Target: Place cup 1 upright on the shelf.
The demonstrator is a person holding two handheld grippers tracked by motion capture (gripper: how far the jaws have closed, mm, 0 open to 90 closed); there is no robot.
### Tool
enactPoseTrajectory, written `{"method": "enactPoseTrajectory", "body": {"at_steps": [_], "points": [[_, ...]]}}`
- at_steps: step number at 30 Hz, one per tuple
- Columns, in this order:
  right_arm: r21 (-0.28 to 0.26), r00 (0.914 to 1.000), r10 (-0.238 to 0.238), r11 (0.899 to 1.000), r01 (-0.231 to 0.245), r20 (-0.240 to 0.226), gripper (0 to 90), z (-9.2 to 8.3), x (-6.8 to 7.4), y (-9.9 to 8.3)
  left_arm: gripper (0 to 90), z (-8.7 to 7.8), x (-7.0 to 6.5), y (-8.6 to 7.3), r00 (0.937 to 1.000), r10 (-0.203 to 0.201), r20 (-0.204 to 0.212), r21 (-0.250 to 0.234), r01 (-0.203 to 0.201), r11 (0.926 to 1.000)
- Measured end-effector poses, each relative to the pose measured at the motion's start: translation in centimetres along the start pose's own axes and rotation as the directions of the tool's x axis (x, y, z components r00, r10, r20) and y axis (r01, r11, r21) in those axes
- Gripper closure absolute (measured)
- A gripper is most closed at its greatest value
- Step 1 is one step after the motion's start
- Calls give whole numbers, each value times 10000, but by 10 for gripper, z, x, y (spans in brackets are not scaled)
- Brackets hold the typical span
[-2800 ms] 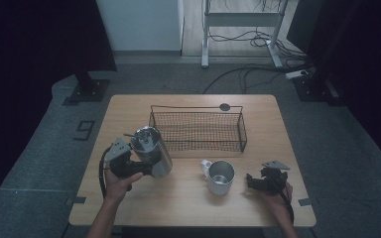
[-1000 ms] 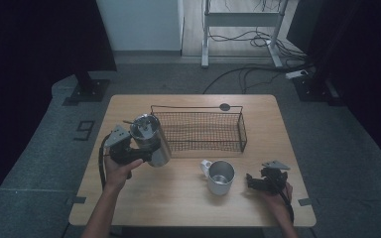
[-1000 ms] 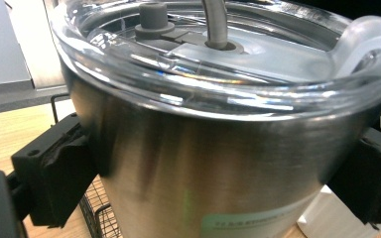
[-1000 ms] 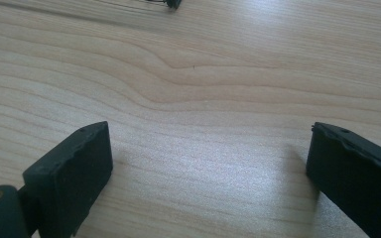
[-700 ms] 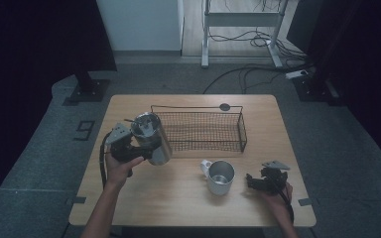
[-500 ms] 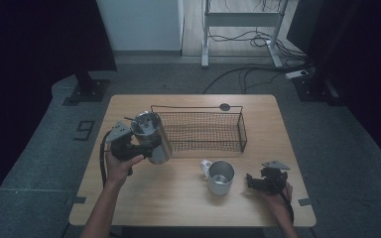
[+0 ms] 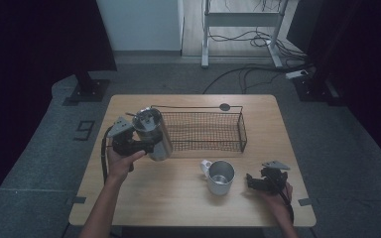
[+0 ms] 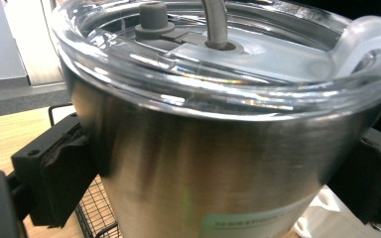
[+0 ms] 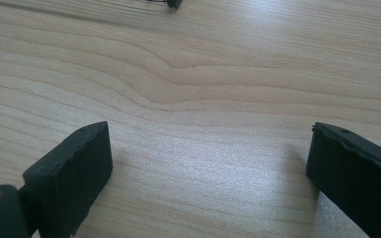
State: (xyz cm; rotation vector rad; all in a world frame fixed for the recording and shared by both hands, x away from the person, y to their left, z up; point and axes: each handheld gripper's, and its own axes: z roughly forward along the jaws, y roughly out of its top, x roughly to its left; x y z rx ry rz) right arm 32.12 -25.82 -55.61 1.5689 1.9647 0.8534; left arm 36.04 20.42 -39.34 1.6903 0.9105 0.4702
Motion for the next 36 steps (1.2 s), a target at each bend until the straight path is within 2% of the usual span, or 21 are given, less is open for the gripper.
{"method": "enactPoseTrajectory", "body": {"at_steps": [17, 24, 36], "points": [[4, 10000, 14, 10000, -14, 3, 40, 0, 0, 0, 42, 7, 4, 10, 9999, 8, -118, -59, -8, 10000], [2, 10000, 12, 10000, -12, 3, 40, 0, 0, 0, 42, 11, 6, 14, 9999, -106, -133, -111, 105, 9999], [2, 10000, 16, 10000, -16, 4, 40, 0, 0, 0, 42, 22, 9, 17, 9997, -135, -192, -12, 135, 9999]]}}
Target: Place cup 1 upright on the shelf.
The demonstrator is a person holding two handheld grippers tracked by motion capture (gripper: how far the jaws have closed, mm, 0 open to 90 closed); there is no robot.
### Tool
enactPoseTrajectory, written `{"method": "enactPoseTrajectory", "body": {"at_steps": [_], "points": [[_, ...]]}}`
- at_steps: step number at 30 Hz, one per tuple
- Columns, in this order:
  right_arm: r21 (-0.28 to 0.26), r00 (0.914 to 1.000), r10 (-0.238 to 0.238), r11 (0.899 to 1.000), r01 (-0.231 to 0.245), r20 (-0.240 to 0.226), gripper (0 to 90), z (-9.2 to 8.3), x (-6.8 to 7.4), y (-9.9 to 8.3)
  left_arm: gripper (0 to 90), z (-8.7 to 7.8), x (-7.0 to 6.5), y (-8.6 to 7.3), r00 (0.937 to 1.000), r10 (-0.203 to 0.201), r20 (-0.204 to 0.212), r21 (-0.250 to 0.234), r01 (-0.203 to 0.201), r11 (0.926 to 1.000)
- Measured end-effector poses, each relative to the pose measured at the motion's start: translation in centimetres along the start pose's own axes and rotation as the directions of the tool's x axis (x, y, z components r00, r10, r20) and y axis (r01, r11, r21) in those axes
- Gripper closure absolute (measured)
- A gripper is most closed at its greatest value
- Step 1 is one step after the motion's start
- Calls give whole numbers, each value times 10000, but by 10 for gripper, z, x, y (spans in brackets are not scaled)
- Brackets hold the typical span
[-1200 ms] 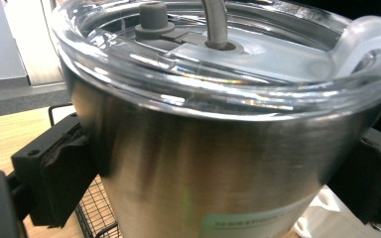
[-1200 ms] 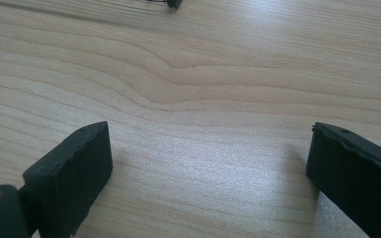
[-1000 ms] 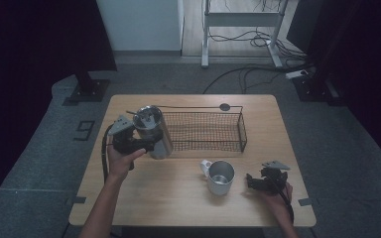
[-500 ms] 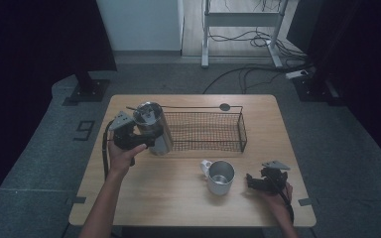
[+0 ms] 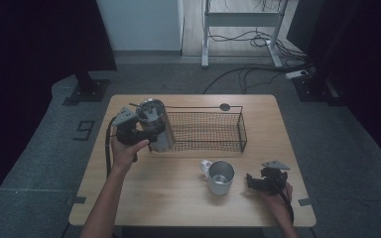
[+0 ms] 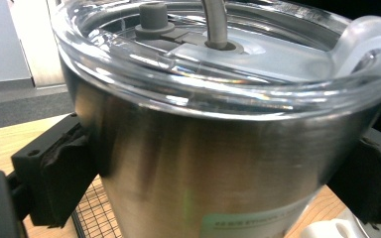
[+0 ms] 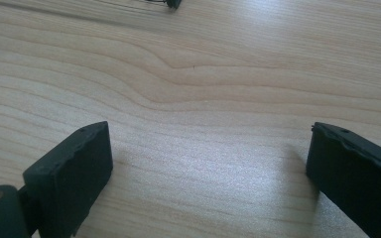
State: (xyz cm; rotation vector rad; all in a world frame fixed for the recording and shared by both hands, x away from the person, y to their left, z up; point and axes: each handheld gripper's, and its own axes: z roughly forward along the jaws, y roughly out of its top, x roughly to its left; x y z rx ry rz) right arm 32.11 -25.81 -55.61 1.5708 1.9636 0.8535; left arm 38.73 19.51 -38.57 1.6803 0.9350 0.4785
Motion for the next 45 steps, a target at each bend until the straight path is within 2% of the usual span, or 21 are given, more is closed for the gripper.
{"method": "enactPoseTrajectory", "body": {"at_steps": [22, 45], "points": [[20, 10000, -7, 10000, 7, -11, 40, 0, 0, 0, 42, 10, 0, 12, 10000, 87, -40, -28, -87, 10000], [15, 10000, -19, 10000, 19, -10, 41, 0, 0, 0, 42, 21, 8, 18, 9997, -127, -191, -59, 126, 9999]]}}
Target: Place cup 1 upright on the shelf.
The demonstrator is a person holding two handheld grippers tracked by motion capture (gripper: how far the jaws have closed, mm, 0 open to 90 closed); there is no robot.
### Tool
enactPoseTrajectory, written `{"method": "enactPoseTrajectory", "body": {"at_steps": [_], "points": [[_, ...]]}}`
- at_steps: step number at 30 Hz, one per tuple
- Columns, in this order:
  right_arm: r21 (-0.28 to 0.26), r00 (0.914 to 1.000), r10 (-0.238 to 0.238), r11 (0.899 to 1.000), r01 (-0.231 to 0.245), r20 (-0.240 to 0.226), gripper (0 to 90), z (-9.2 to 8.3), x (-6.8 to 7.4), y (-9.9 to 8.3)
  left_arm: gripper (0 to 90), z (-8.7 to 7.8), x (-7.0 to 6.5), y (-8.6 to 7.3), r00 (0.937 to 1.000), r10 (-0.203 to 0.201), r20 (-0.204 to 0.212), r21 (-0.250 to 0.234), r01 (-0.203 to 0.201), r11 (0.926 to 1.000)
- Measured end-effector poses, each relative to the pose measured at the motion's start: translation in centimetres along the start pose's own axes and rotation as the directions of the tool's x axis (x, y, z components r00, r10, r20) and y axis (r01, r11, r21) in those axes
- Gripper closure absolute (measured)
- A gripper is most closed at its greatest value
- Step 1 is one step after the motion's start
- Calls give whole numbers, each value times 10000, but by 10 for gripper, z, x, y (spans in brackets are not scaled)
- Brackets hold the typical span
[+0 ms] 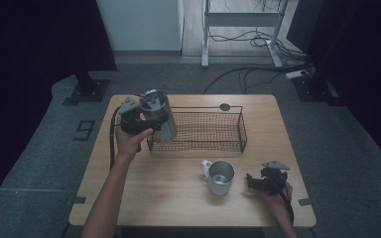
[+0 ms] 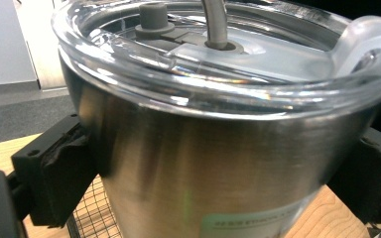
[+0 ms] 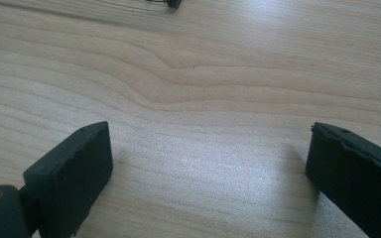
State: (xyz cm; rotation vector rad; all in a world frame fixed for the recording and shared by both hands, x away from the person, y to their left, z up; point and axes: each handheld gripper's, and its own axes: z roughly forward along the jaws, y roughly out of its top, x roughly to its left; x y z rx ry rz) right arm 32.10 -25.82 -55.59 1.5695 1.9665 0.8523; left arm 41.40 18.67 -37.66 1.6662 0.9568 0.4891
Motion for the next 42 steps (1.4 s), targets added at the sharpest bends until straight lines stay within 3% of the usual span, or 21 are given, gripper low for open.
{"method": "enactPoseTrajectory", "body": {"at_steps": [19, 42], "points": [[-55, 10000, -77, 10000, 77, -5, 50, 0, 0, 0, 42, 17, 2, 6, 9999, 86, -118, 67, -86, 9999], [-67, 10000, -66, 10000, 66, -22, 54, 0, 0, 0, 42, 46, 6, 0, 9990, 128, -427, 393, -112, 9992]]}}
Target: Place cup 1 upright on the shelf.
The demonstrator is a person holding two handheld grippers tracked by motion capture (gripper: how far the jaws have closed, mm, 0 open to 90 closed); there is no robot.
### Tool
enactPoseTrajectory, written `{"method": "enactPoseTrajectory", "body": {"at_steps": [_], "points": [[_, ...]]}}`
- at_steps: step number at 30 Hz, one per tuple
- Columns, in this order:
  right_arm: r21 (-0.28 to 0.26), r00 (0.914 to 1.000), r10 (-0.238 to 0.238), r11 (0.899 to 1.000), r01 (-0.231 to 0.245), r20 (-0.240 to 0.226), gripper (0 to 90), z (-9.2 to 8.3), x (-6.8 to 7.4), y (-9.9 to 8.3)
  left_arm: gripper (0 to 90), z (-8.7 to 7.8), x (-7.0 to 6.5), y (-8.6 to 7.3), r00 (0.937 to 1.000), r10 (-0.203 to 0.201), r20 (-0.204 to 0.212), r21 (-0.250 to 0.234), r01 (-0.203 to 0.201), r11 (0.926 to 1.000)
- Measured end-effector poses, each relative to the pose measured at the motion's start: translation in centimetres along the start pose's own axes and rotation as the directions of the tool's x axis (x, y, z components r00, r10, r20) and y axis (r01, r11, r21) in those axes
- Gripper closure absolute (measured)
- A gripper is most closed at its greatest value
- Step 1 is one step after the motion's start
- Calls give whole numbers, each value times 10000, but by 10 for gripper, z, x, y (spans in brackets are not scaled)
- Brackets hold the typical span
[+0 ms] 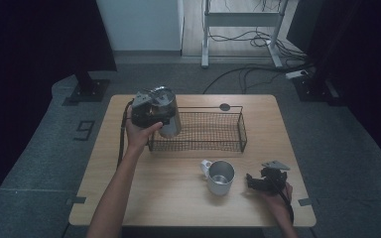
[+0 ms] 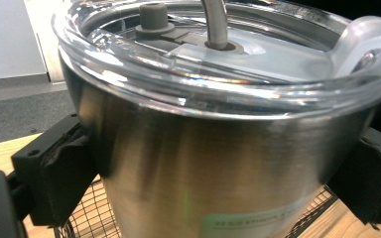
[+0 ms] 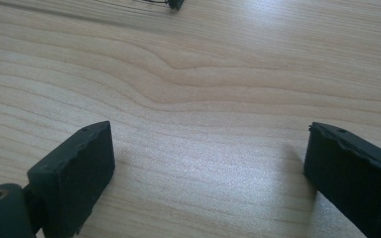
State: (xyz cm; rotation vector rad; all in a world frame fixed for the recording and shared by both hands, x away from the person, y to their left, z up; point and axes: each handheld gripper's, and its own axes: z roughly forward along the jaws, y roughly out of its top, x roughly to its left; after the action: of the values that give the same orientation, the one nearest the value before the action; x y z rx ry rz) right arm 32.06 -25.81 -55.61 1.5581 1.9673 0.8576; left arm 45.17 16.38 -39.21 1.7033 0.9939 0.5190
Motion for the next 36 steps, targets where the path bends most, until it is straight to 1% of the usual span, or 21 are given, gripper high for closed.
{"method": "enactPoseTrajectory", "body": {"at_steps": [2, 4, 8, 11, 15, 21, 27, 36], "points": [[-1, 10000, -3, 10000, 3, 1, 53, 0, 0, 0, 42, 1, -1, 0, 10000, 28, -8, 32, -28, 10000], [1, 10000, -2, 10000, 2, 0, 54, 0, 0, 0, 42, 5, -3, 1, 9999, 154, -57, 57, -153, 9999], [-2, 10000, -8, 10000, 8, -2, 54, 0, 0, 0, 42, 9, -4, 0, 9999, 109, -51, 21, -109, 9999], [-3, 10000, -5, 10000, 5, -2, 54, 0, 0, 0, 42, 14, -3, 0, 9997, 185, -161, 124, -183, 9998], [-4, 10000, -6, 10000, 6, -6, 55, 0, 0, 0, 42, 20, -3, -2, 9994, 166, -299, 200, -160, 9997], [-5, 10000, -9, 10000, 9, -6, 55, 0, 0, 0, 42, 27, -2, -4, 9993, 172, -320, 282, -163, 9995], [-4, 10000, -8, 10000, 8, -6, 55, 0, 0, 0, 42, 37, 1, -10, 9989, 155, -433, 524, -132, 9985], [-3, 10000, -7, 10000, 7, -7, 55, 0, 0, 0, 42, 45, 4, -20, 9988, 90, -489, 791, -51, 9969]]}}
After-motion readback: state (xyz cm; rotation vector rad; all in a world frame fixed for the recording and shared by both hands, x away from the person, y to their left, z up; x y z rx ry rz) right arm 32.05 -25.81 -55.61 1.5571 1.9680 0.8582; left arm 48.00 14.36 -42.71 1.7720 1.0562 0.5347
